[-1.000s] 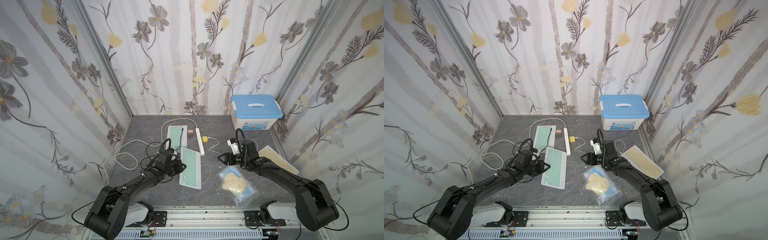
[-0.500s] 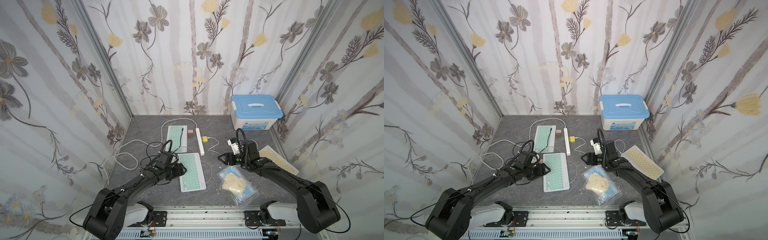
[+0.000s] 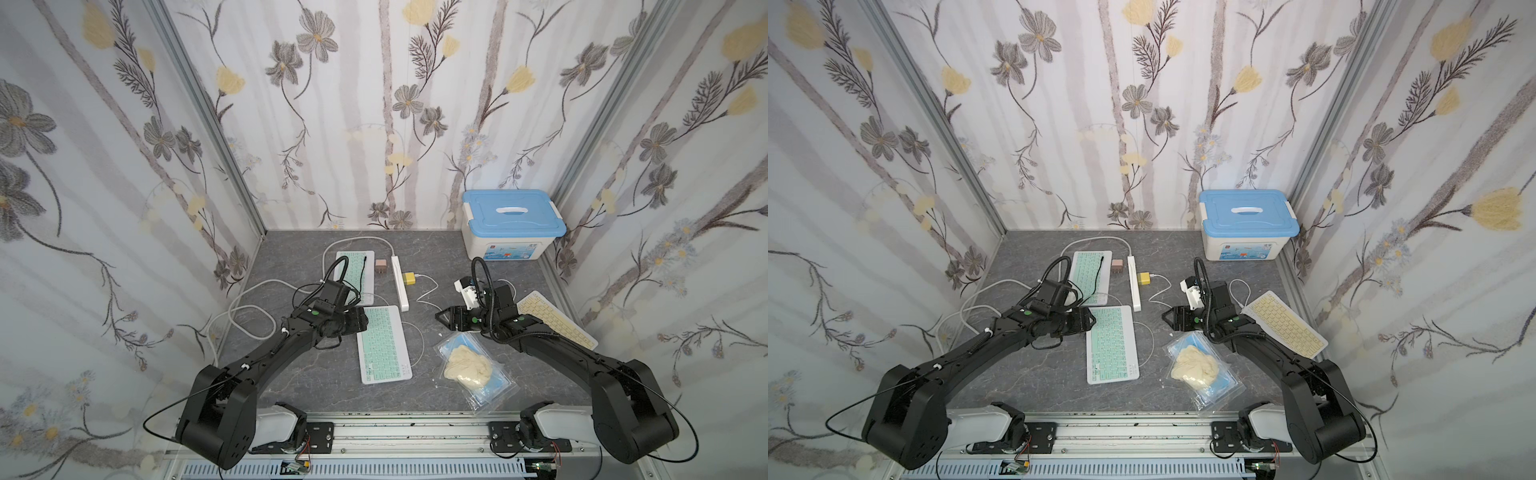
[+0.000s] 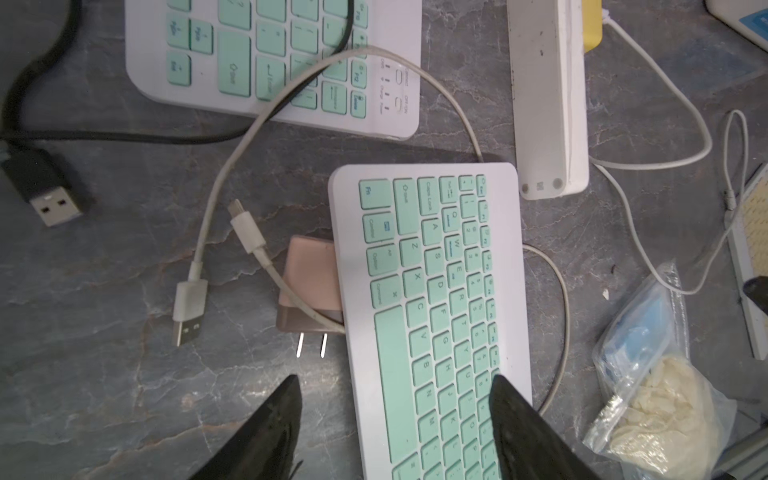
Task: Unplug the wireless keyboard
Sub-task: Place the keyboard at the center of the board.
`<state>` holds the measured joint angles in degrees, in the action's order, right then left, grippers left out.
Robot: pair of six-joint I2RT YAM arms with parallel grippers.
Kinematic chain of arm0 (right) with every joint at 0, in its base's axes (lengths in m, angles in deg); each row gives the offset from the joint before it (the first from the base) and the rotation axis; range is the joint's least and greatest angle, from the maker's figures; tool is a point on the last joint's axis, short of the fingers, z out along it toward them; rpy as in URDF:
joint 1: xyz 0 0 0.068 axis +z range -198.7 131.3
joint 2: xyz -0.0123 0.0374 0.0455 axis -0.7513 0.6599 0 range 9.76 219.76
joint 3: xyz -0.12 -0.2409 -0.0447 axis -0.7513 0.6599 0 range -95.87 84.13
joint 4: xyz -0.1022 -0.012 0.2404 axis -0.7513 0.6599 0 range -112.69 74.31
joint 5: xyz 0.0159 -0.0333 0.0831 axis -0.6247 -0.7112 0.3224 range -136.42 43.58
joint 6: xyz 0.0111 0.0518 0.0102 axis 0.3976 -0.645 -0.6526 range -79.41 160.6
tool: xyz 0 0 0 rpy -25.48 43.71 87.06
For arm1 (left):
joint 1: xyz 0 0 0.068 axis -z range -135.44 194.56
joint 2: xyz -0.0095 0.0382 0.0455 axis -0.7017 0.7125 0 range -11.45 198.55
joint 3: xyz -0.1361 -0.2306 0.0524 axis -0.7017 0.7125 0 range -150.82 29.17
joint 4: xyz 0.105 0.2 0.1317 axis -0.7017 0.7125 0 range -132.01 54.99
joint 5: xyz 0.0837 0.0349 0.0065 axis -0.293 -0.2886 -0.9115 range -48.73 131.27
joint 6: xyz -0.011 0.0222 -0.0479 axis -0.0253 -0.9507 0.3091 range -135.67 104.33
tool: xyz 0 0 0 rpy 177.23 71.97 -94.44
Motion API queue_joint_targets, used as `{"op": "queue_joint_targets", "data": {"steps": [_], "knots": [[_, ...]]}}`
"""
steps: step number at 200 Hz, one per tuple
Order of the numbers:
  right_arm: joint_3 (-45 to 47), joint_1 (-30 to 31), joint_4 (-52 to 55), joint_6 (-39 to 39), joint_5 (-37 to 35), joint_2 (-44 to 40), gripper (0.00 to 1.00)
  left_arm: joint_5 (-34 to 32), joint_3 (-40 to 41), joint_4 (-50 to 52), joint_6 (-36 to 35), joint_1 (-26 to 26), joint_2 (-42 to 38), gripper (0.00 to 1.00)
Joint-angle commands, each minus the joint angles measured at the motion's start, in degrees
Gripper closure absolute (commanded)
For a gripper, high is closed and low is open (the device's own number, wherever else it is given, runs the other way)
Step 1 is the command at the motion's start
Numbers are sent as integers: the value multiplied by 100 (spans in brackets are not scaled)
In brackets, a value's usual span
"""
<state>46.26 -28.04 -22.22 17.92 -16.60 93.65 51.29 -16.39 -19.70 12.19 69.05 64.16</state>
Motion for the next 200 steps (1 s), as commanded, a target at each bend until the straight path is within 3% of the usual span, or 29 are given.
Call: {"op": "queue_joint_targets", "data": {"steps": [1,73,200], "knots": [[14,7,-109,18,11,-38,28,-309,-310,-471,-424,-31,393,26],[223,8,-148,42,-76,-110,28,-4,-1706,-625,-813,-14,2494,32],[153,-6,-182,108,-40,74,27,447,-1743,-789,-825,561,3071,35]]}}
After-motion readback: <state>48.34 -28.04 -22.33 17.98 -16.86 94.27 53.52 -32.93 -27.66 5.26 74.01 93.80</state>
